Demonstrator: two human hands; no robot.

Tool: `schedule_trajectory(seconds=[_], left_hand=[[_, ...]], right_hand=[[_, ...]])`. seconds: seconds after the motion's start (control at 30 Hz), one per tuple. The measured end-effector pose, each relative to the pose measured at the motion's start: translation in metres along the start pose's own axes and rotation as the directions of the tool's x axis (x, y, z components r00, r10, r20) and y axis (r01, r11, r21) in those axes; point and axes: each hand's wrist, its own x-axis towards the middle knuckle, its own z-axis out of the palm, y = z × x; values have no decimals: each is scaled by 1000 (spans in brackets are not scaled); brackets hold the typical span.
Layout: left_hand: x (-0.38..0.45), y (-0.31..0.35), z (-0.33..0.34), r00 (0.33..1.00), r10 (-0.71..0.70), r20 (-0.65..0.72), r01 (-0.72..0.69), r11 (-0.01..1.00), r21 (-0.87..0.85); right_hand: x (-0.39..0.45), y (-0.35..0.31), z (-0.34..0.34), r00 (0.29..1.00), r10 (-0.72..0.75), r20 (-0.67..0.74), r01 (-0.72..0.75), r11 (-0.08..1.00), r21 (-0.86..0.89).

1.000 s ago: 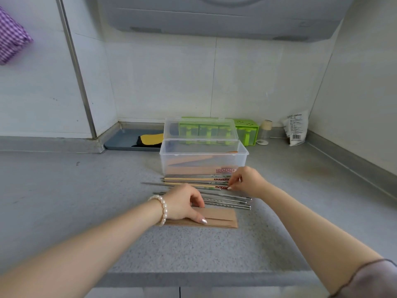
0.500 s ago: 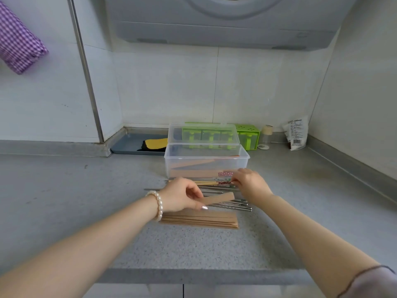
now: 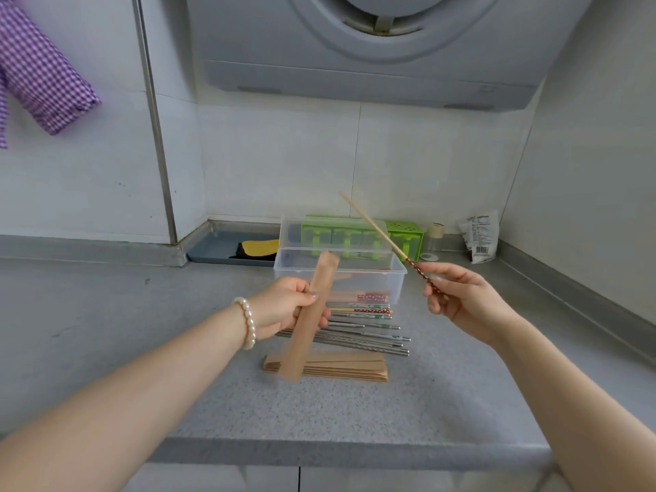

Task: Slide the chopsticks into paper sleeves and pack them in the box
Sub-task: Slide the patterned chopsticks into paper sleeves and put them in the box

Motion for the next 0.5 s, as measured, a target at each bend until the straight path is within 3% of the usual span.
schedule_trajectory(seconds=[0.27, 0.37, 0.5], left_hand=[[-16, 6, 2, 997, -16, 80, 28, 988, -154], [-21, 7, -1, 991, -35, 127, 53, 989, -136], [-29, 9, -4, 980, -51, 195, 71, 993, -98]], right_hand=[[-16, -32, 28, 993, -35, 113, 38, 999, -16], [-15, -31, 32, 997, -59, 57, 62, 996, -60], [-11, -27, 27, 993, -89, -72, 95, 993, 76]])
